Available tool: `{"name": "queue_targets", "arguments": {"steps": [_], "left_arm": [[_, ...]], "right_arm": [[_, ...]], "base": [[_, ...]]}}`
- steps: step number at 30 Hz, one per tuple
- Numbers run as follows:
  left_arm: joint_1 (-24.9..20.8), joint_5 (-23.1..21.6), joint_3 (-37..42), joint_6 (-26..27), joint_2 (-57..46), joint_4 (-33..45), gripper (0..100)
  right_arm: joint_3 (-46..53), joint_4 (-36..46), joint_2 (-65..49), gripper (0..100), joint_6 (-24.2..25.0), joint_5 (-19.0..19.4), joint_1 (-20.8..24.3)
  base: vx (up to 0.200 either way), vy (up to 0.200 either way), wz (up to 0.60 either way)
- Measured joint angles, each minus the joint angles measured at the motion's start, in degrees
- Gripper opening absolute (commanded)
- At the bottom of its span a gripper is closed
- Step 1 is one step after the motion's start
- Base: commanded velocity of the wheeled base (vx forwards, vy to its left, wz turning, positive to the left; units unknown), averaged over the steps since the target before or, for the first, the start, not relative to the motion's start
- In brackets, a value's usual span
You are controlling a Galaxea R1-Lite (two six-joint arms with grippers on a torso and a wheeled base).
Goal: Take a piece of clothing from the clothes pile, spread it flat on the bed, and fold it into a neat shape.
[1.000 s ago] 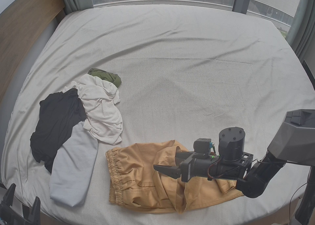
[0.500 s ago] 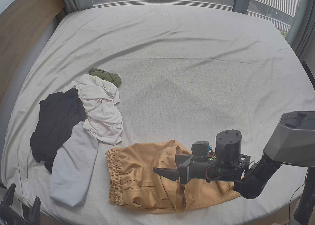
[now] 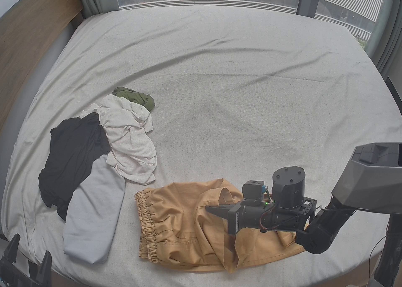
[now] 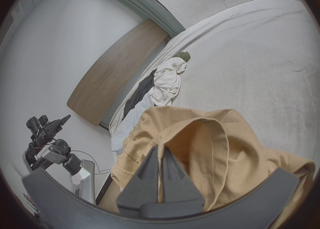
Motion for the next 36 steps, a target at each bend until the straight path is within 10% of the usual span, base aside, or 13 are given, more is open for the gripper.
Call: {"name": "queue_targets", "arguments": {"steps": [36], "left_arm": [[-0.04, 0.04, 0.00, 0.33, 0.00, -0.09, 100]], "right_arm": [[21.64, -18.55, -16.31, 0, 3.99, 2.57, -7.02]], "base": [[0.000, 0.000, 0.00]]}}
